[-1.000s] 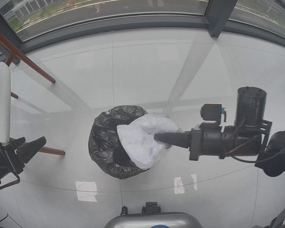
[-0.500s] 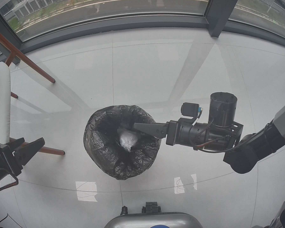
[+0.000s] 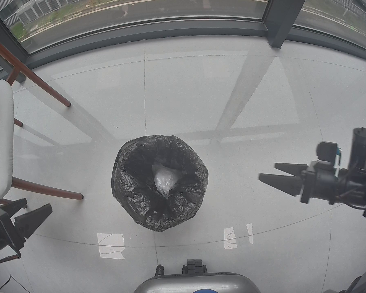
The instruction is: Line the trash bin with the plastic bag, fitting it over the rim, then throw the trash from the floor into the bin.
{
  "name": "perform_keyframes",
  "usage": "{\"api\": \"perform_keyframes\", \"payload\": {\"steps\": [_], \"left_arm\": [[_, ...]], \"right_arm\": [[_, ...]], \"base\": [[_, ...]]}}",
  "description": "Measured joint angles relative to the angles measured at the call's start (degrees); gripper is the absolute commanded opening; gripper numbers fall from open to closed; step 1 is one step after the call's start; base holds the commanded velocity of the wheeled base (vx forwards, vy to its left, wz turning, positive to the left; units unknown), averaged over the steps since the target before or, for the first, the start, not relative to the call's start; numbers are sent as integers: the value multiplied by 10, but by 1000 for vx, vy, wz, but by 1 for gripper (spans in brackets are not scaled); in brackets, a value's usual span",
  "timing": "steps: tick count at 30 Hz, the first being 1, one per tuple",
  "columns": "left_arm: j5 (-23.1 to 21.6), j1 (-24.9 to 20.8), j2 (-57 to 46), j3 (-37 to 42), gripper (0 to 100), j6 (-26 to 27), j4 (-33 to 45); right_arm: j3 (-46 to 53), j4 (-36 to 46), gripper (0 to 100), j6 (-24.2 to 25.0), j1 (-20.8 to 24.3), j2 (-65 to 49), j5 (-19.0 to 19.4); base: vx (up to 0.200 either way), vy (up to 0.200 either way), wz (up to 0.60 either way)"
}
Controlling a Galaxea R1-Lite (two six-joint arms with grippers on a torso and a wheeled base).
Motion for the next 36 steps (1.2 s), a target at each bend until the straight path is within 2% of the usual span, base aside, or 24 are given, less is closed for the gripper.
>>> {"api": "perform_keyframes", "payload": {"steps": [5,11,20,25,28,33,36], "left_arm": [[-6,11,-51,30,100,15,16],[-14,28,-126,76,100,38,36],[-41,102,-294,165,100,73,54],[-15,136,-374,200,100,117,56],[-3,147,-399,213,100,134,53],[-20,157,-418,225,100,151,47],[-31,161,-423,230,100,157,45]], "right_arm": [[77,93,100,-53,-82,-137,0],[143,226,100,-91,-171,-311,-1],[237,345,100,-118,-239,-562,-28],[268,373,100,-129,-264,-688,-48],[278,379,100,-137,-273,-749,-95],[285,400,100,-146,-282,-798,-227],[286,409,100,-153,-285,-810,-263]], "base": [[0,0,0],[0,0,0],[0,0,0],[0,0,0],[0,0,0],[0,0,0],[0,0,0]]}}
